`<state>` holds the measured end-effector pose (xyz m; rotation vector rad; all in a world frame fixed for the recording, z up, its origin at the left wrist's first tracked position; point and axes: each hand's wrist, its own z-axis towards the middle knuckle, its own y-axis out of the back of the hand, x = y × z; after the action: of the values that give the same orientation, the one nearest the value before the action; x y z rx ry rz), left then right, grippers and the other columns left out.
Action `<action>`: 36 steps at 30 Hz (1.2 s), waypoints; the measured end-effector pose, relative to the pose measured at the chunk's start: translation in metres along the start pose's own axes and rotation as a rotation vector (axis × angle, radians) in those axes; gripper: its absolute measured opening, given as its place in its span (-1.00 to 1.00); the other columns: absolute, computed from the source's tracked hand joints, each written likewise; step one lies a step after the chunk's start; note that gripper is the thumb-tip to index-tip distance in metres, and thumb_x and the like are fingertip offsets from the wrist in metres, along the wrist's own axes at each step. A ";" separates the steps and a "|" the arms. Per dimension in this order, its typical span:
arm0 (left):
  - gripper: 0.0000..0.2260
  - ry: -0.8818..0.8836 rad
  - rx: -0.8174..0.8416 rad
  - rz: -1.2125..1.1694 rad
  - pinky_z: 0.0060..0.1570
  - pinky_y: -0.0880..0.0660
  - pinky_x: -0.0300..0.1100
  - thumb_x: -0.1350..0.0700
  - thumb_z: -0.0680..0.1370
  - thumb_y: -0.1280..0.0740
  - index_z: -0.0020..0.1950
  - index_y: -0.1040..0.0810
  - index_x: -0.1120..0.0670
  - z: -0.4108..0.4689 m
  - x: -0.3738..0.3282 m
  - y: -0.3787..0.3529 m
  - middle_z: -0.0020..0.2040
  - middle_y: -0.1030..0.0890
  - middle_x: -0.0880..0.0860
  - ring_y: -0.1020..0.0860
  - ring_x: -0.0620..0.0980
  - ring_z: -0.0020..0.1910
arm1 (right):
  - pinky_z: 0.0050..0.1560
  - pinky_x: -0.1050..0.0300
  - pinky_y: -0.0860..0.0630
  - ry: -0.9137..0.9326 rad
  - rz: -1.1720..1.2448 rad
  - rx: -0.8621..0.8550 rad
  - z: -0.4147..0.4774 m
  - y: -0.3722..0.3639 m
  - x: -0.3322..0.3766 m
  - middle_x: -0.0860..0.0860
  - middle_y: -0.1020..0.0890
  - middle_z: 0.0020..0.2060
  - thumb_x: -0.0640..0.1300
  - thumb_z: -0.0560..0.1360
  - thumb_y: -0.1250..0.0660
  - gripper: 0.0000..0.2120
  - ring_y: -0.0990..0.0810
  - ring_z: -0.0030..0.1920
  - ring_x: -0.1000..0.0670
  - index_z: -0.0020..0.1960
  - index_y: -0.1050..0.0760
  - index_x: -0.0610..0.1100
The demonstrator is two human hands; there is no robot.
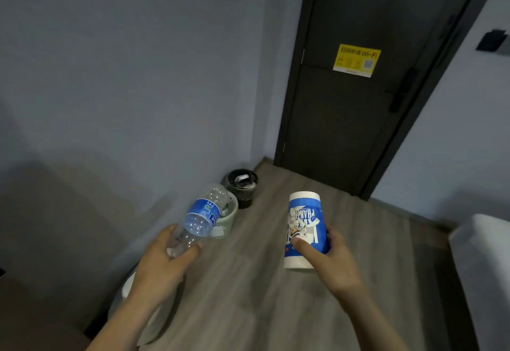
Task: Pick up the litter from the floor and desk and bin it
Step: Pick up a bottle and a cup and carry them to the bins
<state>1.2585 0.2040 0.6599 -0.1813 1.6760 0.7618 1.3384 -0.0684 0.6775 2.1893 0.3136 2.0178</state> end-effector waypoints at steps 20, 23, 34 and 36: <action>-0.47 0.160 0.044 0.182 -0.10 -0.48 -0.10 0.01 0.36 -0.54 0.23 -0.40 0.06 0.358 -0.030 -0.098 0.04 -0.58 0.11 -0.56 0.07 -0.09 | -0.27 0.29 -0.52 -0.080 -0.077 0.092 0.351 -0.101 0.032 0.13 -0.61 -0.09 0.00 0.40 -0.48 -0.55 -0.65 -0.15 0.11 0.19 -0.36 0.05; -0.48 0.171 0.047 0.192 -0.07 -0.56 0.00 0.01 0.38 -0.53 0.23 -0.39 0.06 0.402 -0.036 -0.120 0.04 -0.56 0.09 -0.58 0.10 -0.11 | -0.28 0.28 -0.51 -0.056 -0.073 0.120 0.412 -0.107 0.032 0.14 -0.58 -0.09 -0.03 0.40 -0.48 -0.54 -0.63 -0.14 0.11 0.19 -0.34 0.04; -0.47 0.163 -0.077 0.345 -0.09 -0.44 -0.19 0.01 0.33 -0.54 0.24 -0.47 0.05 0.529 -0.073 -0.178 0.07 -0.57 0.05 -0.54 0.02 -0.11 | -0.25 0.26 -0.51 0.002 -0.085 0.344 0.618 -0.139 0.061 0.11 -0.60 -0.05 -0.03 0.38 -0.50 -0.53 -0.62 -0.09 0.10 0.22 -0.39 0.02; -0.44 0.192 -0.059 0.390 -0.03 -0.36 -0.23 0.01 0.34 -0.53 0.29 -0.46 0.08 0.546 -0.065 -0.181 0.15 -0.57 0.10 -0.53 0.03 0.03 | -0.24 0.25 -0.50 -0.003 -0.118 0.360 0.643 -0.152 0.055 0.13 -0.60 -0.06 -0.02 0.37 -0.51 -0.54 -0.62 -0.10 0.11 0.19 -0.40 0.03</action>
<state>1.8153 0.3575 0.6186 0.0356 1.8987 1.1142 1.9748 0.1134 0.6378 2.3031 0.8440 2.0217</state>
